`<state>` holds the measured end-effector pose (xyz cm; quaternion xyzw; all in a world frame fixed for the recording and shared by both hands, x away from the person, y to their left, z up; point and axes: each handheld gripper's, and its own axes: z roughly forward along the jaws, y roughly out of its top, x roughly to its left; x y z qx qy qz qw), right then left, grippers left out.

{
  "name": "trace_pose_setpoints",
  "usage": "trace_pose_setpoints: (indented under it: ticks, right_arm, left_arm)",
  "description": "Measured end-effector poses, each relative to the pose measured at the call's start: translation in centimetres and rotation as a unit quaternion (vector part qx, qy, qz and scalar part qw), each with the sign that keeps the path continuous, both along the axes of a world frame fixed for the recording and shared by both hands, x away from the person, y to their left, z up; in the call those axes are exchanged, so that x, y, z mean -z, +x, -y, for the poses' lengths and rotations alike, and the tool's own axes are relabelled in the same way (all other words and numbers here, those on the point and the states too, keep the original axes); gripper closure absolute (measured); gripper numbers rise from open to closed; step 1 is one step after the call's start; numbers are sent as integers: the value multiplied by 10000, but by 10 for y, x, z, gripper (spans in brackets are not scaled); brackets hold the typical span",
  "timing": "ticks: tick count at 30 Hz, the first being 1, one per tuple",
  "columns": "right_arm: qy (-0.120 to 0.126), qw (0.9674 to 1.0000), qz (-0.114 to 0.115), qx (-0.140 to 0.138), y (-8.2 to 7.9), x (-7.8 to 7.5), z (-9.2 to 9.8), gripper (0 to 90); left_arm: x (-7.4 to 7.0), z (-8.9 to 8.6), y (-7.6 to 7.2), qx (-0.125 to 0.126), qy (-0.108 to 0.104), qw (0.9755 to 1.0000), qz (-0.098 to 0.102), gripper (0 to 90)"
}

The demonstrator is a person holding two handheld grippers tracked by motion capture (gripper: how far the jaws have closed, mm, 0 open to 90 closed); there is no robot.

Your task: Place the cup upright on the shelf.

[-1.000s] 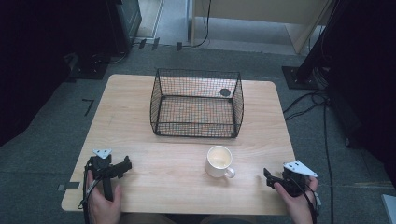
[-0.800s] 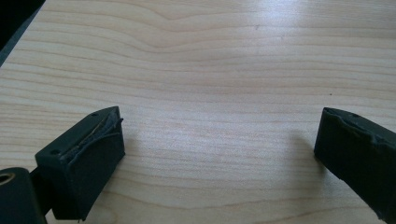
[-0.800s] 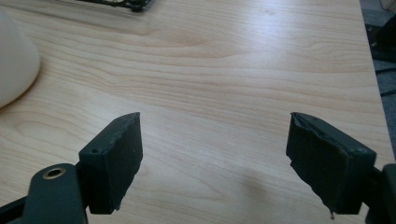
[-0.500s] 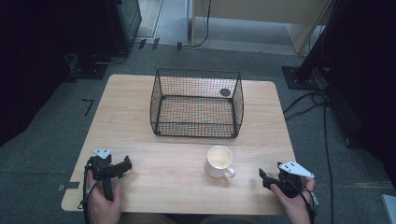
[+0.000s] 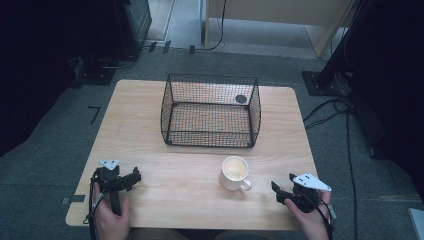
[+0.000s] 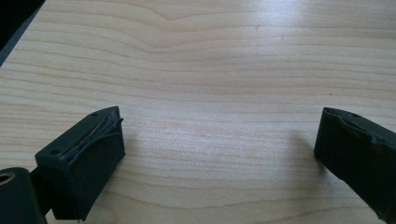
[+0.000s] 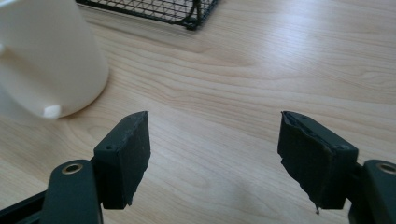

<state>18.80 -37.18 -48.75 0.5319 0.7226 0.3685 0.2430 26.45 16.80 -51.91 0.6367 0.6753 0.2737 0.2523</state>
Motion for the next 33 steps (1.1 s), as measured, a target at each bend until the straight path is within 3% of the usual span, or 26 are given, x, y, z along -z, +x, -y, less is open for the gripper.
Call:
trace_pose_setpoints:
  ticks: [10, 33]
  right_arm:
    - [89, 9995, 73, -282, -2, -5, -12, 302]
    - [275, 9976, 184, -612, -8, -22, -30, 323]
  left_arm:
    - [0, 0, 0, 0, 0, 10000, 0, 18]
    - [0, 0, 0, 0, -1, 10000, 0, 18]
